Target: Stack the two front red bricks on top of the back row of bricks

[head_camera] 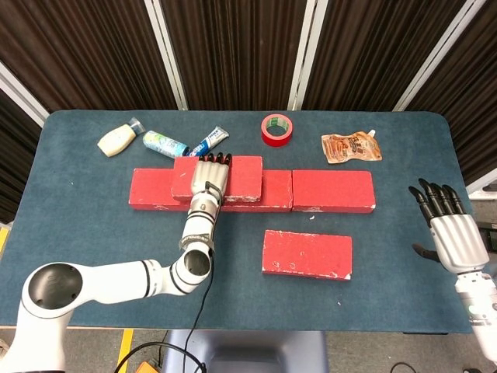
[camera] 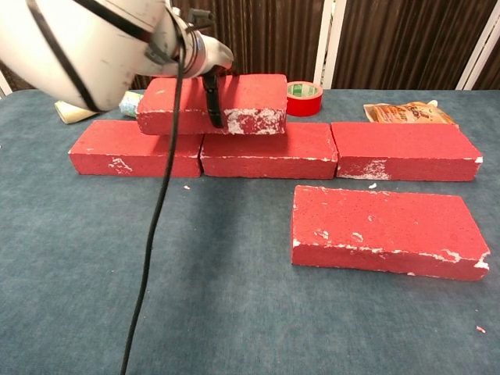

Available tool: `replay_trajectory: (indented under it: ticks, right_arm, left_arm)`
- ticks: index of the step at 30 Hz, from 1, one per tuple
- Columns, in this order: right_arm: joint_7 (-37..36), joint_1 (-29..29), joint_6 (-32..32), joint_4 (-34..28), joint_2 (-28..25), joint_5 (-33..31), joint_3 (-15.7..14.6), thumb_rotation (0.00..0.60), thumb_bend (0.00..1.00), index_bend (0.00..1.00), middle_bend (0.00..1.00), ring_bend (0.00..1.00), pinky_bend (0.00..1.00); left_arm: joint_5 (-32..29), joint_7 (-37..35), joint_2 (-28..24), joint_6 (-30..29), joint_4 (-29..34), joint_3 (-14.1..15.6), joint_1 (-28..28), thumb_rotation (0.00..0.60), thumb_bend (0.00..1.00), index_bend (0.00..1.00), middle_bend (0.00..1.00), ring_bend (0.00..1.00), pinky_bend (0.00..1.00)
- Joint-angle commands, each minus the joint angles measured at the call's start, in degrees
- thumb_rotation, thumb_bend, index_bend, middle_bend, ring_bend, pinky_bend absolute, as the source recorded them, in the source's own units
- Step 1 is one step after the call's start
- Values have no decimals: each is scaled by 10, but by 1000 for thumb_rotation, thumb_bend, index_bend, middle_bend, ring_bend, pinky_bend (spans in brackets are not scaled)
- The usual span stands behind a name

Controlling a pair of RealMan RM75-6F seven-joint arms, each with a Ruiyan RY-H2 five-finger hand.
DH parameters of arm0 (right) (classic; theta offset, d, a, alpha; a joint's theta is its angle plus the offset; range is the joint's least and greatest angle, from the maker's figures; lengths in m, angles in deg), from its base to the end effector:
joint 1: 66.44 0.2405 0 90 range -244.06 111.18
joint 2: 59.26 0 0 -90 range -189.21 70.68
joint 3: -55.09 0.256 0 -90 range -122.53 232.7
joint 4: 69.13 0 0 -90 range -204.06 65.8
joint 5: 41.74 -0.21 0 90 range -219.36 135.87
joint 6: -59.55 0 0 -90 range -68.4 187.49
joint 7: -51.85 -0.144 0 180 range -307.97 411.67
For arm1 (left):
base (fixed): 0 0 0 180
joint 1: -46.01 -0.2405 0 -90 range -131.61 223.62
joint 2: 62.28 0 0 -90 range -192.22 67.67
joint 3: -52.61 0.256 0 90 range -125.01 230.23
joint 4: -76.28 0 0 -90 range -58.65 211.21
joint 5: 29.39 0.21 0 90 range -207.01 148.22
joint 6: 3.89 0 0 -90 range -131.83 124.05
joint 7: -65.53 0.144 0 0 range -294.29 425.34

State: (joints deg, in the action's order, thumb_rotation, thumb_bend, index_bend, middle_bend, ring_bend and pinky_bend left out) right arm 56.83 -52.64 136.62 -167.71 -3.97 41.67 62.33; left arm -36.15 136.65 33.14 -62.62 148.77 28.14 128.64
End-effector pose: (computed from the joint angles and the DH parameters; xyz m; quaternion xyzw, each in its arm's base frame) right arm -0.2710 -0.2404 0.1919 0.6475 -0.3251 0.3762 0.5776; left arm 0.0275 0.4426 -0.0215 -0.7347 -0.3677 -0.1921 0.5368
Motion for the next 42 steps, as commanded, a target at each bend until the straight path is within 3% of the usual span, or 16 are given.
replay_trajectory:
  ticks: [1,12,42]
  right_arm:
    - [2,1,-2,1,1,-2,0,600,0,13,26,5,0]
    - [2,6,-9,12,9,-7,0,600,0,13,26,5,0]
    - [6,14,-17,22,22,-13,-1,600,0,13,26,5,0]
  left_arm:
    - [-16,18,19,23,-33,4,12,600,288,0,210,63,103]
    - [-20,29,20,18,-45,16,0,600,286,0,208,63,102]
    - [-25,25,18,24,-42,11,-29,600,287,0,183,50,99]
